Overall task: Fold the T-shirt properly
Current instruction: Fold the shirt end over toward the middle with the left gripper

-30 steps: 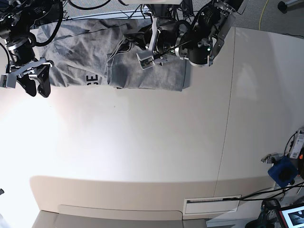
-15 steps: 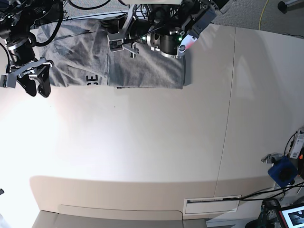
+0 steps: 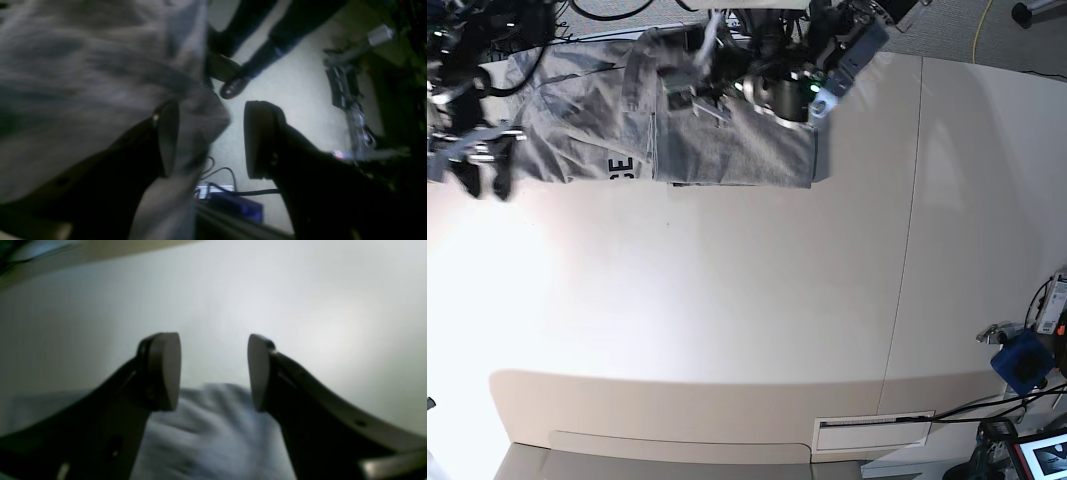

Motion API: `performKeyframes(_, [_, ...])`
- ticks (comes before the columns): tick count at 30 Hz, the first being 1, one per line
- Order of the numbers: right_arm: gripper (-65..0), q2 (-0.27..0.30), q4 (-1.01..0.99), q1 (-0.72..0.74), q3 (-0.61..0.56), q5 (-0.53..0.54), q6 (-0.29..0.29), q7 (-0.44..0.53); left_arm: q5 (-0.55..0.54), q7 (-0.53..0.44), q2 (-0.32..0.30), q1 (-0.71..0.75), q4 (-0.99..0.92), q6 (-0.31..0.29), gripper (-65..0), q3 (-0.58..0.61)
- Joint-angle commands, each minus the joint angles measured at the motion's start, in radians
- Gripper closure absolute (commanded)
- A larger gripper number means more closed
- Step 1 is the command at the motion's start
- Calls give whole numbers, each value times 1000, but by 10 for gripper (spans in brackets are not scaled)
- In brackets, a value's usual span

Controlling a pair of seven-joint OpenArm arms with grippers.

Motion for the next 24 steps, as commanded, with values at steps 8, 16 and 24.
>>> performKeyframes(8, [-421,209,-149,-91,109,-24,-49,24,-37,-33,-40,-6,30,-3,-320,-156])
performKeyframes(16, [-421,282,-588,-103,95,216,0,-126,-37,-38,-40,-8,30,-3,-320,-184])
performKeyframes(24, [-421,310,-724,-88,-27,227,0,-100,-37,-42,-39,-9,30,-3,-320,-184])
